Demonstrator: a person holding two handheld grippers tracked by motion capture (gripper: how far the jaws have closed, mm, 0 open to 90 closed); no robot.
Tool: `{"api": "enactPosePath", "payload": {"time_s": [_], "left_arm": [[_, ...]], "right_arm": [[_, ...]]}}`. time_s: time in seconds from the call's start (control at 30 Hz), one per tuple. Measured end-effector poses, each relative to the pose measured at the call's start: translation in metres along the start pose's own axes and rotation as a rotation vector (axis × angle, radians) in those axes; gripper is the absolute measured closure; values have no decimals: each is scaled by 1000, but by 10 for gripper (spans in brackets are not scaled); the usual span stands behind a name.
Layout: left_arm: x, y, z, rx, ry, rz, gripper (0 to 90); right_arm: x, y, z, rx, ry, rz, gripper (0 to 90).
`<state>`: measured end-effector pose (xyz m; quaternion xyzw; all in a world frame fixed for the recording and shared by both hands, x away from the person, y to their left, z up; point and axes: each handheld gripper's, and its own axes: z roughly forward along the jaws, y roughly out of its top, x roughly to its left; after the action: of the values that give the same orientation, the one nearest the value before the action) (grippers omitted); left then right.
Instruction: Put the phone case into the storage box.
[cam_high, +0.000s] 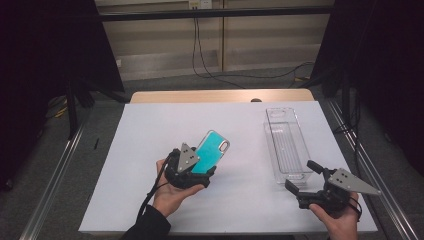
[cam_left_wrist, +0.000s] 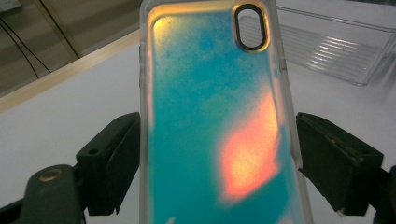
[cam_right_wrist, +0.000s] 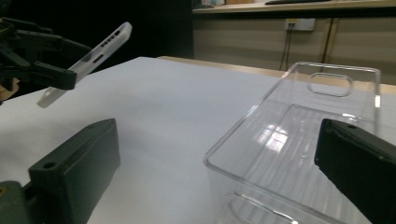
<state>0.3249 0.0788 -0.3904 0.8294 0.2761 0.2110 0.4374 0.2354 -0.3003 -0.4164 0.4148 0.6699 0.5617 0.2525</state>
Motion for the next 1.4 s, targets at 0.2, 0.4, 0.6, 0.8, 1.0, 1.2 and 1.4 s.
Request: {"api": "enactPosePath", "payload": {"time_s": [0.2, 0.4, 0.6, 0.8, 1.0, 1.2, 1.4], "left_arm": [[-5, 1, 4, 0, -5, -5, 169], [-11, 2, 5, -6, -3, 4, 170], [-20, 4, 7, -10, -2, 10, 170], [-26, 5, 10, -7, -2, 21, 170], [-32, 9, 15, -10, -1, 33, 170], [-39, 10, 22, -10, -1, 46, 170], [-40, 10, 24, -9, 5, 54, 170]], "right_arm": [[3, 3, 5, 7, 43, -1, 47], [8, 6, 12, 30, 87, -5, 80], [18, 10, 20, 58, 107, -6, 123], [24, 15, 26, 99, 133, -15, 124], [29, 21, 35, 127, 135, -6, 138], [31, 24, 44, 173, 129, 0, 181], [32, 27, 51, 196, 115, 33, 157]]}}
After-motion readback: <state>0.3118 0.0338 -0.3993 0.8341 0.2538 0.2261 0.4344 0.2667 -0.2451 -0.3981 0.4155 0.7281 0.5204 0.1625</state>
